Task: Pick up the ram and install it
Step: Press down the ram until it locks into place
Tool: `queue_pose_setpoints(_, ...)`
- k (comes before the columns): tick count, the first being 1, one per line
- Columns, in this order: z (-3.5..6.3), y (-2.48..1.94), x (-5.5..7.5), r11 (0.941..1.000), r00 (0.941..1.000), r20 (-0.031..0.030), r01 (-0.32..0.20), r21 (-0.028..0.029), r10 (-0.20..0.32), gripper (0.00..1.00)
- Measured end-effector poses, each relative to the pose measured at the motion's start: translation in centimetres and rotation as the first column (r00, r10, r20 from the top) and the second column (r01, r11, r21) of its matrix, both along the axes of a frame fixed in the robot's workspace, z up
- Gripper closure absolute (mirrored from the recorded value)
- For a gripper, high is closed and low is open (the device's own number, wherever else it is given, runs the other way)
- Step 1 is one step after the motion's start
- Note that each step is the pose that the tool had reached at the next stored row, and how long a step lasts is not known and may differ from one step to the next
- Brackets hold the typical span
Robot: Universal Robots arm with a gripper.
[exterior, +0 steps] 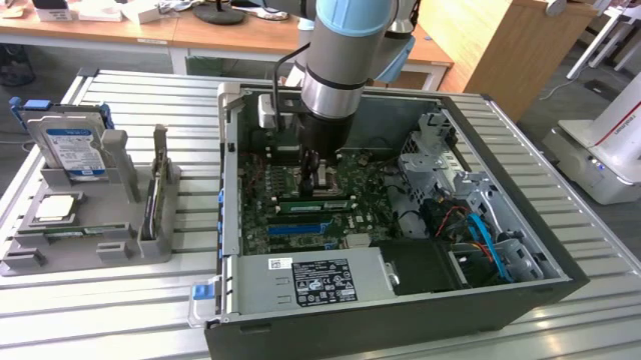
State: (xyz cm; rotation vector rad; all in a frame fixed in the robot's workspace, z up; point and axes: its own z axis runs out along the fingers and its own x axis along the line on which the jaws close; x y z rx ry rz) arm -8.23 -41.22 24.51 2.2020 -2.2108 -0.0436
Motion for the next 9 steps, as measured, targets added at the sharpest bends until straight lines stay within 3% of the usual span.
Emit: queue_pose_setpoints(9, -0.01, 0.00, 2.2, 1.0000, 1.0000, 0.0001, 0.000, 0.0002, 0.000, 0.89)
